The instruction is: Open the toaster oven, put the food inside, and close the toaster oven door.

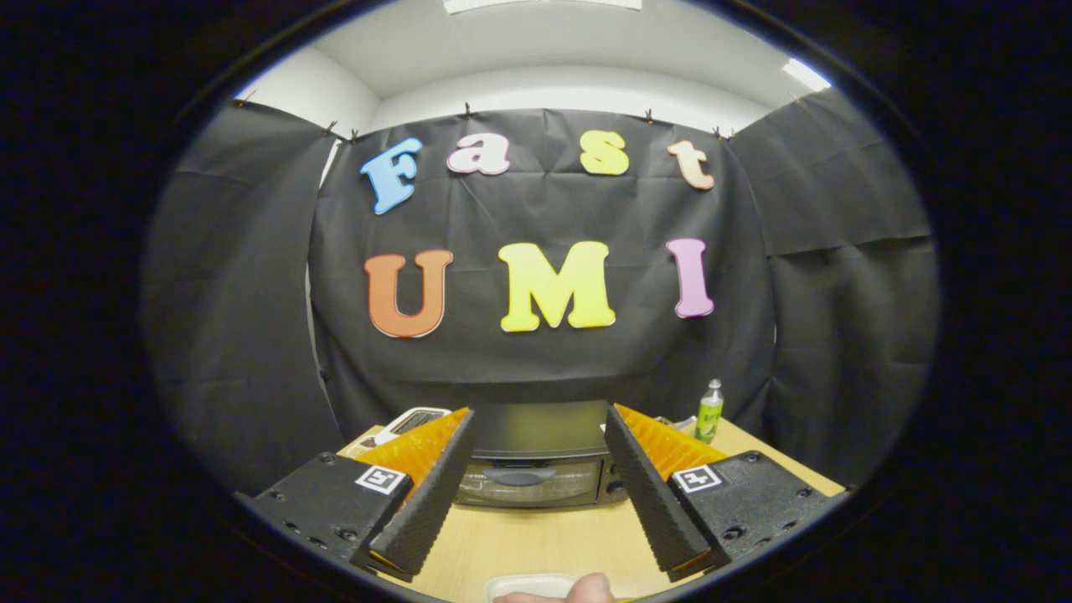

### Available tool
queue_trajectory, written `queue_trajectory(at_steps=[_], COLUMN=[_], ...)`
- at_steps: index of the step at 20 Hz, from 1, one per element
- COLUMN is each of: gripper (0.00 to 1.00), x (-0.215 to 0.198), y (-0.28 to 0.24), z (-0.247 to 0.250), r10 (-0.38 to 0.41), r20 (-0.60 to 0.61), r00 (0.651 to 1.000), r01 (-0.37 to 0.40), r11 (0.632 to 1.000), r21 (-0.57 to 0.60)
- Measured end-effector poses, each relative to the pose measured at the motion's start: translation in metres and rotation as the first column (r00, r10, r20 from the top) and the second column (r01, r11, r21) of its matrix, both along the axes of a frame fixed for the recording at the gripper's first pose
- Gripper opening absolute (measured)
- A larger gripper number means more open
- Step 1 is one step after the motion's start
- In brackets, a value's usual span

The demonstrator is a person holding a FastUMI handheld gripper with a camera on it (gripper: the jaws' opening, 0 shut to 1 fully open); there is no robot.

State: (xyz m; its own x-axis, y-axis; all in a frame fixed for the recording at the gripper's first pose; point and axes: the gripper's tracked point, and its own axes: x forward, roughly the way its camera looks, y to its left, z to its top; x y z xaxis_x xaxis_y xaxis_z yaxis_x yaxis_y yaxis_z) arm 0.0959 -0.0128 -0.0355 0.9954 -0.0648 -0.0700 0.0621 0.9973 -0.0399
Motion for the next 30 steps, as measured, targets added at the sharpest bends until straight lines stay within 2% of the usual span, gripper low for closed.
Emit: queue_trajectory(at_steps=[8,13,16,30], gripper=[1.00,1.00,1.00,1.00], x=[-0.074,-0.100,-0.104,-0.092], y=[-0.013,-0.021,-0.022,0.000], z=[0.003,-0.012,-0.010,-0.028], r10=[-0.001,-0.027,-0.038,0.004], r20=[0.006,0.002,0.010,-0.046], r00=[1.000,1.000,0.999,0.999], r01=[0.001,0.027,0.038,-0.004], r11=[1.000,1.000,0.999,1.000], r21=[0.015,0.009,-0.015,-0.005])
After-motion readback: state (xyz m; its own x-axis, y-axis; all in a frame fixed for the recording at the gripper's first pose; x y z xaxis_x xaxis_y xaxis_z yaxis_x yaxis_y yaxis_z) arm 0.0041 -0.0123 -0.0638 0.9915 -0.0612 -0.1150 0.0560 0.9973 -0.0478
